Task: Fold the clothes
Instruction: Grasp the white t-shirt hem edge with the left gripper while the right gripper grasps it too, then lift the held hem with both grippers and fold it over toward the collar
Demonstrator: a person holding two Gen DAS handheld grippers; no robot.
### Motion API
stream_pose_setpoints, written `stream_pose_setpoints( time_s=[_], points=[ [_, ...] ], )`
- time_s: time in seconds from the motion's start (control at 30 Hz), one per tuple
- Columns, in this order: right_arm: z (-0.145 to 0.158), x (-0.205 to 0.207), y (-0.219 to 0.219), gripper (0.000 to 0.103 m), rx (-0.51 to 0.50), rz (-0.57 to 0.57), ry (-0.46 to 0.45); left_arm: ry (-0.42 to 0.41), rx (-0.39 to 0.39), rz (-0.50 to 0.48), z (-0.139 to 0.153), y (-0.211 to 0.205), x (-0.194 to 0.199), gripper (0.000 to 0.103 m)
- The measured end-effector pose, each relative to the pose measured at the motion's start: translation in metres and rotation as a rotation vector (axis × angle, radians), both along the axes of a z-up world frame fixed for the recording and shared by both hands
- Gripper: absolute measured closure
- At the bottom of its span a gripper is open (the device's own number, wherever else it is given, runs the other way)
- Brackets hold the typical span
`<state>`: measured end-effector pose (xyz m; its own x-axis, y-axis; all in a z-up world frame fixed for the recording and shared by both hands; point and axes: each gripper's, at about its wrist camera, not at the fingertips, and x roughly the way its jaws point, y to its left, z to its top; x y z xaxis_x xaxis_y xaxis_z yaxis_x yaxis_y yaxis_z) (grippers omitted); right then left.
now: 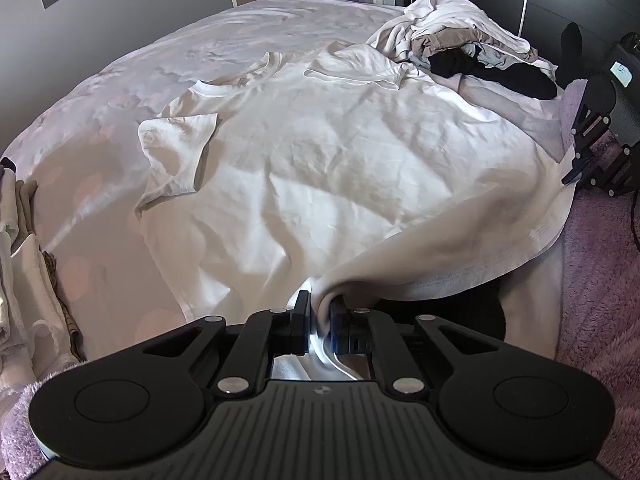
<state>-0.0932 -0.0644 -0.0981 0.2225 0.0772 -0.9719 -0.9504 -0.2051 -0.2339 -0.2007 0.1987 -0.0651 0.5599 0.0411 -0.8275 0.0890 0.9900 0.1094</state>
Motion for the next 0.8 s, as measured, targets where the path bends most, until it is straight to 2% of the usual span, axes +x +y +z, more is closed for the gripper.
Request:
stream_pose_setpoints(
  time_s=[0.17,0.27,0.37,0.43,0.5,0.63,0.8],
  points=[
    [0.021,-0.006,-0.020,0.100,0.105,-0.066,-0.091,0.010,0.019,-0.015,-0.001,-0.001,-0.007,0.096],
    [0.037,-0.004,-0.033,0.101,0.229,-0.178,-0.196,0.020,0.031,-0.033,-0.001,-0.003,-0.014,0.095],
    [0.052,0.000,-0.048,0.101,0.343,-0.309,-0.319,0.046,0.047,-0.106,-0.004,-0.013,-0.021,0.095],
    [0.061,0.005,-0.057,0.101,0.403,-0.391,-0.368,0.066,0.051,-0.165,-0.007,-0.021,-0.024,0.095],
    [0.068,0.012,-0.064,0.101,0.455,-0.462,-0.376,0.090,0.057,-0.219,-0.011,-0.029,-0.026,0.095],
    [0.068,0.014,-0.065,0.101,0.492,-0.515,-0.394,0.142,0.063,-0.287,-0.023,-0.039,-0.026,0.092],
    [0.064,0.017,-0.064,0.101,0.521,-0.558,-0.393,0.191,0.108,-0.339,-0.037,-0.047,-0.028,0.069]
  ],
)
